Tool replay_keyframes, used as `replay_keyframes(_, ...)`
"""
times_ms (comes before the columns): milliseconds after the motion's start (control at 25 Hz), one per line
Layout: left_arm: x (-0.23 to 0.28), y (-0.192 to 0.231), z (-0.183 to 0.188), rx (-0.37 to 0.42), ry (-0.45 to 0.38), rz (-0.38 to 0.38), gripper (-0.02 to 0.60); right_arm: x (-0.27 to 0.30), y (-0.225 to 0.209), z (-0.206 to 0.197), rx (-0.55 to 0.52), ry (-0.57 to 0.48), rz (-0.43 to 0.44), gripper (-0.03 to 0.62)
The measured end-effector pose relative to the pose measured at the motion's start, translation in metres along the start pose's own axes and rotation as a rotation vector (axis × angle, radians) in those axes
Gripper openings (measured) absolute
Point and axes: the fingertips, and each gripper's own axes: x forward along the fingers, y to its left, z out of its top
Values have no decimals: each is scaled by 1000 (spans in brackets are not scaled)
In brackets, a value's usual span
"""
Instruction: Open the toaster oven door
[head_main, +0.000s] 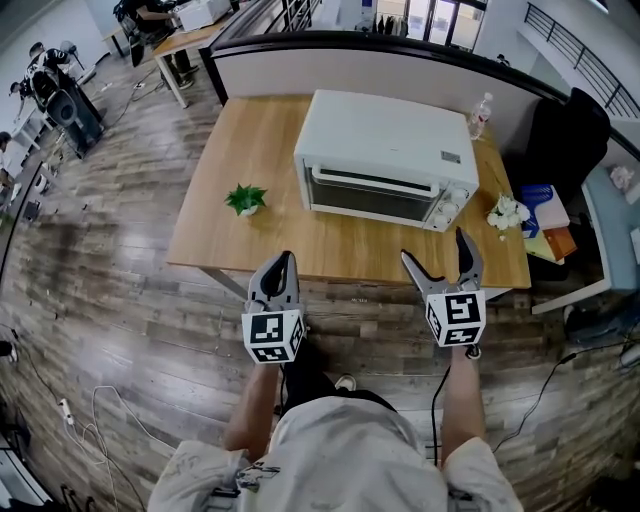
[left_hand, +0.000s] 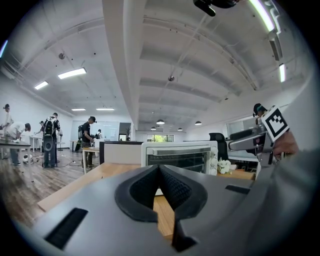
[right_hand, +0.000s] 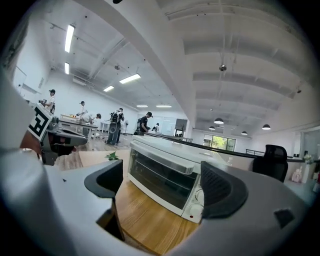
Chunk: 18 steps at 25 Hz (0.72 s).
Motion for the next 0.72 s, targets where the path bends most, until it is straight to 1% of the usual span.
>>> replay_keyframes(200, -2, 2, 0, -3, -1, 4, 15, 14, 8, 21, -81, 7, 62, 479)
replay_keyframes(280, -3, 2, 2, -3, -3, 5, 14, 19, 14, 24, -118, 25, 97, 477)
replay_keyframes(360, -4, 3, 4, 0, -6, 8, 14, 26, 23, 27, -177, 44, 135, 477)
replay_keyframes(520, -7, 7, 5, 0, -11, 20, 14, 35, 35, 35, -310, 61, 167, 477)
replay_keyframes(720, -10, 9, 4, -5, -9, 29, 14, 54, 43, 30, -450, 145, 264, 477)
